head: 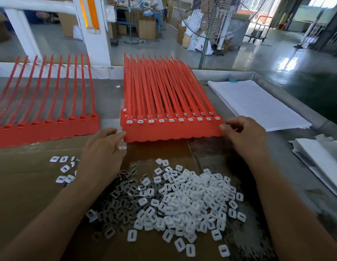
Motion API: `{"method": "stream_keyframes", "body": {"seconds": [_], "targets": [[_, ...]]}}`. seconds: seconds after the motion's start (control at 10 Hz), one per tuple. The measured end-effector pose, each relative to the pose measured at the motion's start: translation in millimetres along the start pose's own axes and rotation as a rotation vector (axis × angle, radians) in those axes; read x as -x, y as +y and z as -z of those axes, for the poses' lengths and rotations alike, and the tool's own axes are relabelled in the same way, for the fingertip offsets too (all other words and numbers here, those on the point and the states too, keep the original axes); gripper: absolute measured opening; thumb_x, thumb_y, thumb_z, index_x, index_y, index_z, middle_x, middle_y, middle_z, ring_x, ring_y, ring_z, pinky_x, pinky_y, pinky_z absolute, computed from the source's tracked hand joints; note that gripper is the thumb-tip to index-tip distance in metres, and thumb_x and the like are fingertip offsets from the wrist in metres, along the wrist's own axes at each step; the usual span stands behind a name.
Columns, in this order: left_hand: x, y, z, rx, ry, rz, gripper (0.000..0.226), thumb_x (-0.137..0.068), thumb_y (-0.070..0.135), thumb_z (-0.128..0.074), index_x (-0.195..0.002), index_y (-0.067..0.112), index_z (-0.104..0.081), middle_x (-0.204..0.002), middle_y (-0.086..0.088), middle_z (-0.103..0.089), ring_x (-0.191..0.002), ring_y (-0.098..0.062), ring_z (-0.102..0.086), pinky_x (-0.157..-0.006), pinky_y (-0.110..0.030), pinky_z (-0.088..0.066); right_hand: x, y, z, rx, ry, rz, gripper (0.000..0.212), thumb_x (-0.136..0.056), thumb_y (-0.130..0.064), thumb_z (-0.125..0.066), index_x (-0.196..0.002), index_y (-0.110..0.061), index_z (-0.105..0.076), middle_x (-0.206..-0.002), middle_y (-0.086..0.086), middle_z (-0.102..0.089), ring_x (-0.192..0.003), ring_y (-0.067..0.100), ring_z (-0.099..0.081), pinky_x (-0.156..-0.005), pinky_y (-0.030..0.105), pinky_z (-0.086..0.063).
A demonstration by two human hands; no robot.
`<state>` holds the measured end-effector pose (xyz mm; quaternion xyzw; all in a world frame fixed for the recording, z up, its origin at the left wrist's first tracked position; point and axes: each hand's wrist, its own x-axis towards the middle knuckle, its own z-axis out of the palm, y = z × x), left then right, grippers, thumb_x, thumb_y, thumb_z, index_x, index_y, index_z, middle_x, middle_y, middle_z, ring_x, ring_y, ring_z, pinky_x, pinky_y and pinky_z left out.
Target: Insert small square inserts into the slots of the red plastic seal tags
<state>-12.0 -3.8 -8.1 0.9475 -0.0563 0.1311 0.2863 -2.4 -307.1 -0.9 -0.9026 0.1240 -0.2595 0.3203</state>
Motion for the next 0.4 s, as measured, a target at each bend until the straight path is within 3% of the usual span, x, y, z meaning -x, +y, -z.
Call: {"method": "stream_keyframes", "body": {"seconds": [0.3, 0.4], "targets": [[10.0, 3.3, 2.6, -0.072, 0.001, -0.061, 0.032, -0.086, 0.006, -0.049, -0.115, 0.01, -0.063, -0.122, -0.009, -0.056, -0.115, -0.024, -0.045, -0.101, -0.034, -0.029, 10.9, -7.8, 2.6, 0.075, -0.259, 0.014, 0.014, -0.079, -0.02, -0.071, -0.093, -0.018, -0.069, -0.086, -0.007, -0.06, -0.086, 0.009, -0.054, -0.078, 0.018, -0.035], [18.6, 2.2, 8.0, -0.069, -0.007, -0.068, 0.027, -0.086, 0.012, -0.051, -0.106, 0.015, -0.068, -0.11, -0.004, -0.061, -0.101, -0.019, -0.051, -0.088, -0.03, -0.035, 15.4, -10.8, 10.1, 0.101, -0.336, 0.017, 0.007, -0.08, -0.023, -0.07, -0.085, -0.02, -0.068, -0.085, -0.006, -0.061, -0.085, 0.009, -0.054, -0.077, 0.021, -0.035]]}}
